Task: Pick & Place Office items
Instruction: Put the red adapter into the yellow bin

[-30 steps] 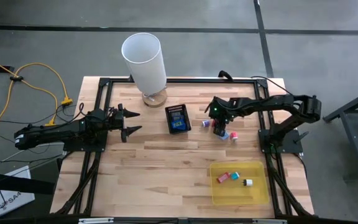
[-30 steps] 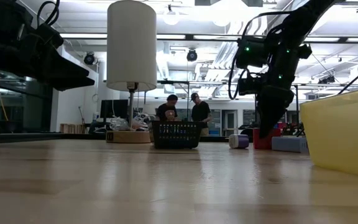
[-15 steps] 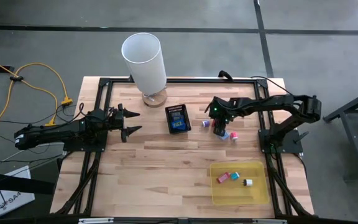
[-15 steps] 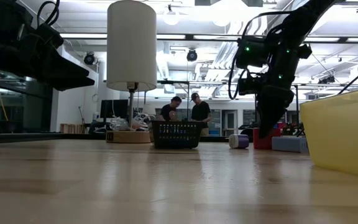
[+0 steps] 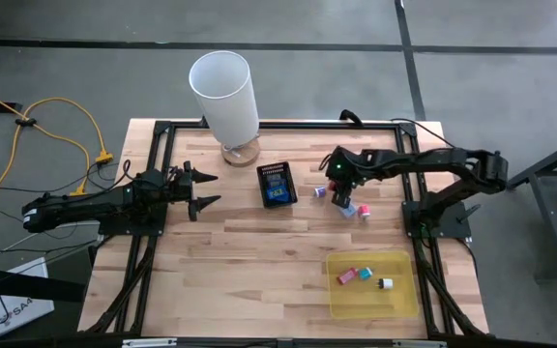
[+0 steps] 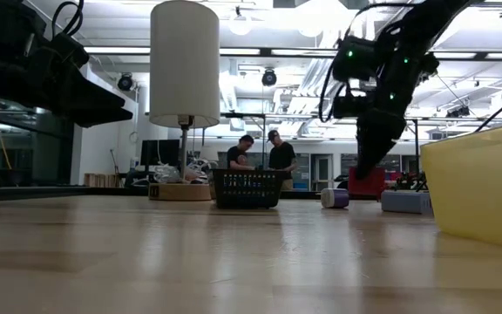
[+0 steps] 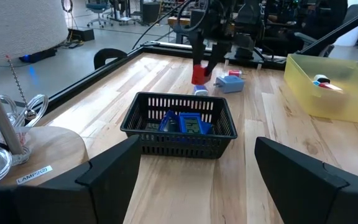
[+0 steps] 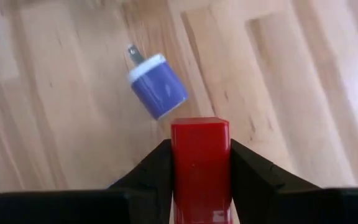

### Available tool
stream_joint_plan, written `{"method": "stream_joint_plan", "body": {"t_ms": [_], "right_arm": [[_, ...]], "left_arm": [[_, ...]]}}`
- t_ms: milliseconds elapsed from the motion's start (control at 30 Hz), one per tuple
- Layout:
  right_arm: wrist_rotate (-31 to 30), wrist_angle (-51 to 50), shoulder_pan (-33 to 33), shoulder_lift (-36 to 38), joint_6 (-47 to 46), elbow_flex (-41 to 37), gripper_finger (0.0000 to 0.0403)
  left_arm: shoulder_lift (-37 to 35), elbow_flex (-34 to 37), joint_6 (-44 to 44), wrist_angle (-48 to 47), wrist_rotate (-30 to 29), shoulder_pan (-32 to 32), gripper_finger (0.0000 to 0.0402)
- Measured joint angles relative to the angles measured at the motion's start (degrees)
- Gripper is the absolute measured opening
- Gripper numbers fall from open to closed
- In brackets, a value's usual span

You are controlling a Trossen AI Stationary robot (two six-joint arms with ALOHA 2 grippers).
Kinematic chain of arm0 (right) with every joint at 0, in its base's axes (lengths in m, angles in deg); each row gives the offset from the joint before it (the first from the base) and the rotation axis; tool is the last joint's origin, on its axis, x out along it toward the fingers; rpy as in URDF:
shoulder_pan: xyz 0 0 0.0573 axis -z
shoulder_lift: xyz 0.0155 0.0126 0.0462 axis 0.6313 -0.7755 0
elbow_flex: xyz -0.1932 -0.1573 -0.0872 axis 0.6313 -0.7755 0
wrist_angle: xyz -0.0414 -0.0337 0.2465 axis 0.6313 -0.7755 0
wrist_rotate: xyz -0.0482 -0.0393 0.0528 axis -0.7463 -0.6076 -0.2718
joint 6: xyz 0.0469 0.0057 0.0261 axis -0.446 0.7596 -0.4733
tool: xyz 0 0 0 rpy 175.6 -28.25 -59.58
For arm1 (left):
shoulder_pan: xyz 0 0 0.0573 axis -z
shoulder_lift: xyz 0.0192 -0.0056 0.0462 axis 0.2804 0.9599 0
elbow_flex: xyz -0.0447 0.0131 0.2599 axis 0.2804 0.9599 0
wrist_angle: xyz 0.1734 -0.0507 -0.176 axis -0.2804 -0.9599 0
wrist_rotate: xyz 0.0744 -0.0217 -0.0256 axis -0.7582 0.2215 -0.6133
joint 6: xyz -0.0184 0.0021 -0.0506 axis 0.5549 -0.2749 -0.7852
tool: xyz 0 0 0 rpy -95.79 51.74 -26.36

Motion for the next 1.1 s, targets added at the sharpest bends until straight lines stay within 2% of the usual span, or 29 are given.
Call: {"method": "stream_joint_plan", "body": {"t_ms": [533,833,1100], "right_arm": [[-0.01,-1.4,-0.39,14.2,0.62,0.09,0.0113],[-0.02,-1.76,-4.13,14.89,1.01,0.09,0.0112],[-1.56,-1.73,-11.7,14.89,-0.48,0.09,0.0112]], "left_arm": [[0.0,0.0,0.0,-0.02,0.02,0.0,0.0308],[0.0,0.0,0.0,-0.01,0.02,0.01,0.0308],[-0.02,0.0,0.0,-0.01,0.02,0.0,0.0308]]}}
